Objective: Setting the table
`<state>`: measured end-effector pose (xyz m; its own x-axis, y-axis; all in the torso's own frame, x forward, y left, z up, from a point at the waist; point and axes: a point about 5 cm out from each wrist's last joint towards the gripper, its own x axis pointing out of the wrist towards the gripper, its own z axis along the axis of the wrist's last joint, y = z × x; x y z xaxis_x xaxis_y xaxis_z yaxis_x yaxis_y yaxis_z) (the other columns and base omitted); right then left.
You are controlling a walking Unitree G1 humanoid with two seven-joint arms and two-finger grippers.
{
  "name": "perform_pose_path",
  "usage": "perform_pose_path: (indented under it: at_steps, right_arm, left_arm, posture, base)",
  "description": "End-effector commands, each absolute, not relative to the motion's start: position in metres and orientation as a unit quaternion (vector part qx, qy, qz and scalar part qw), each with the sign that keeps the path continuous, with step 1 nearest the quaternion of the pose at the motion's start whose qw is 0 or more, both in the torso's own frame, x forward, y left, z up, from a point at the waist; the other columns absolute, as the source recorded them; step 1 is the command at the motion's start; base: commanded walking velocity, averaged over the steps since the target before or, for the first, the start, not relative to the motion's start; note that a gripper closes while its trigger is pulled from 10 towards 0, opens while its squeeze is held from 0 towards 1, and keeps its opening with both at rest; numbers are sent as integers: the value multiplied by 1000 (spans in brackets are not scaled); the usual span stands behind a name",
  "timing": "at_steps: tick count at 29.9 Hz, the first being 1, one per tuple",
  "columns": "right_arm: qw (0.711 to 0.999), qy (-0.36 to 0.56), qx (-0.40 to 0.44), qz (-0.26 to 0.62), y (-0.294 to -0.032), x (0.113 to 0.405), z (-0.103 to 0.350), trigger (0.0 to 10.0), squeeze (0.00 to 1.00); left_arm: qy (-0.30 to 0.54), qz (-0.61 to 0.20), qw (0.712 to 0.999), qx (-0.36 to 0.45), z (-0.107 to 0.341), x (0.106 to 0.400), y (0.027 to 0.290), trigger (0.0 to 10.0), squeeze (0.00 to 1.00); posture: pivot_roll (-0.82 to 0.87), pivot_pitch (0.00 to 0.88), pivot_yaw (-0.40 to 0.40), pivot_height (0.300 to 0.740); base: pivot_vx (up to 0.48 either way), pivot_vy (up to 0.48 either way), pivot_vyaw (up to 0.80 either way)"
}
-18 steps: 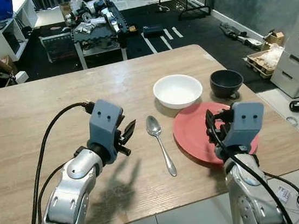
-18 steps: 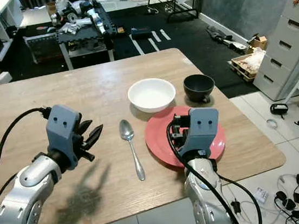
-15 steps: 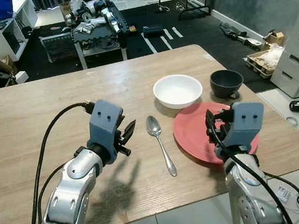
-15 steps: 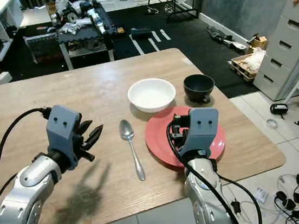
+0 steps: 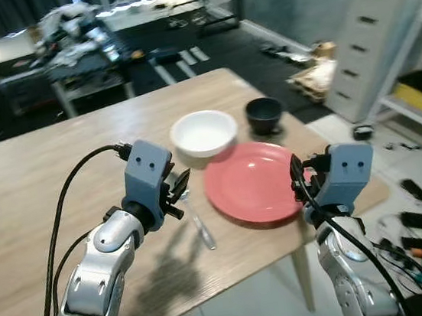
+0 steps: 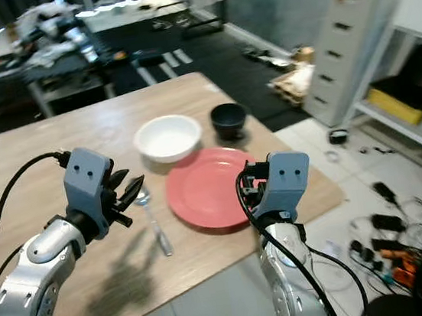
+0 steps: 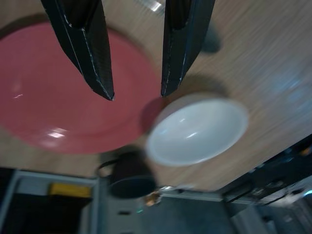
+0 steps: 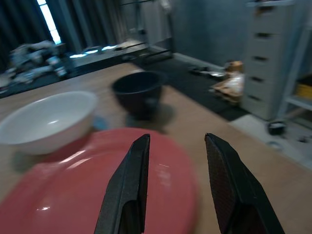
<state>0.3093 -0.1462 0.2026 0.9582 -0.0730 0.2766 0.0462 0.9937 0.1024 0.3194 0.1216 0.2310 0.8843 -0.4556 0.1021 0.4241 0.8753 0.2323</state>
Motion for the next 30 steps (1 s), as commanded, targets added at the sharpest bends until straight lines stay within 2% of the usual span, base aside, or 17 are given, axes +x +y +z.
perform_pose_path:
  at_steps: [1,30]
  right_arm:
    - [990,-125,53,-32,-147,309,196,10000,0]
    - [990,-125,51,-32,-148,308,196,10000,0]
  left_arm:
    - [-74,-229,965,103,228,319,122,10000,0]
    - [-73,-230,965,101,227,319,121,10000,0]
  posture:
    - [91,100,131,740]
    - [88,106,131,740]
  base:
    - [0,0,-781]
    - [0,0,-780]
